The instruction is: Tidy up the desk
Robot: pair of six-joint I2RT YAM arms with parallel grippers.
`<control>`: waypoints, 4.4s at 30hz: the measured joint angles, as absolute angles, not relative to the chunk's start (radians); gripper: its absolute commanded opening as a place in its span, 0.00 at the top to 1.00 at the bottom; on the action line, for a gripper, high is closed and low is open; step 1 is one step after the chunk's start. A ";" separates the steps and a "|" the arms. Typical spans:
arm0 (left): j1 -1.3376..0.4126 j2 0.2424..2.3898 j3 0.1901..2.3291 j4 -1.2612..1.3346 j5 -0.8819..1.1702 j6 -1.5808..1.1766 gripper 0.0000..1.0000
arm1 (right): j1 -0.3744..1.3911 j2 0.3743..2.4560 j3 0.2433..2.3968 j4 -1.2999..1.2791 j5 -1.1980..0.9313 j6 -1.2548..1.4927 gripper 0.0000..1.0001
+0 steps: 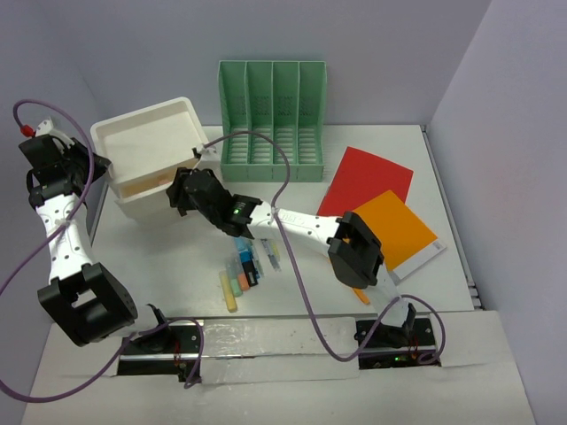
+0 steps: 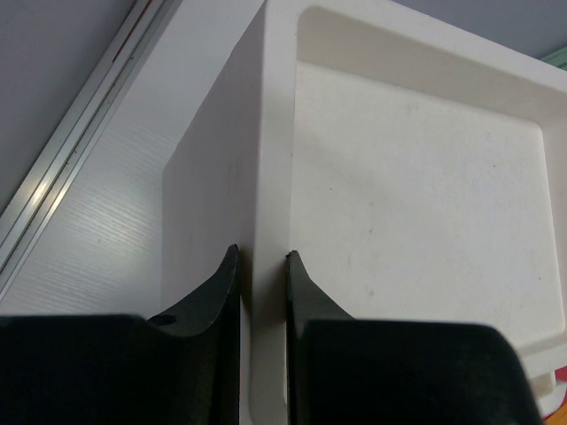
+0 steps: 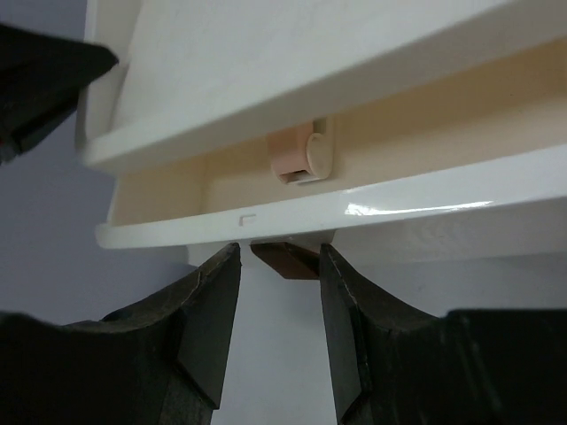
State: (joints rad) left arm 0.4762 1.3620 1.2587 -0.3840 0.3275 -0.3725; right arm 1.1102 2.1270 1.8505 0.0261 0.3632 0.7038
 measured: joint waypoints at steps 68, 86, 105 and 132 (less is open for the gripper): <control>0.492 1.381 1.271 -0.379 0.373 -0.359 0.99 | 1.149 2.500 2.117 0.154 0.606 0.461 1.00; 0.495 1.403 1.300 -0.405 0.380 -0.350 0.99 | 1.223 2.117 1.565 0.213 0.459 0.625 0.97; 0.495 1.403 1.300 -0.404 0.381 -0.345 0.95 | 1.165 1.468 1.371 -0.121 0.268 0.574 0.33; 0.497 1.403 1.300 -0.404 0.391 -0.332 0.92 | 0.922 1.932 1.575 -0.748 0.210 0.270 0.53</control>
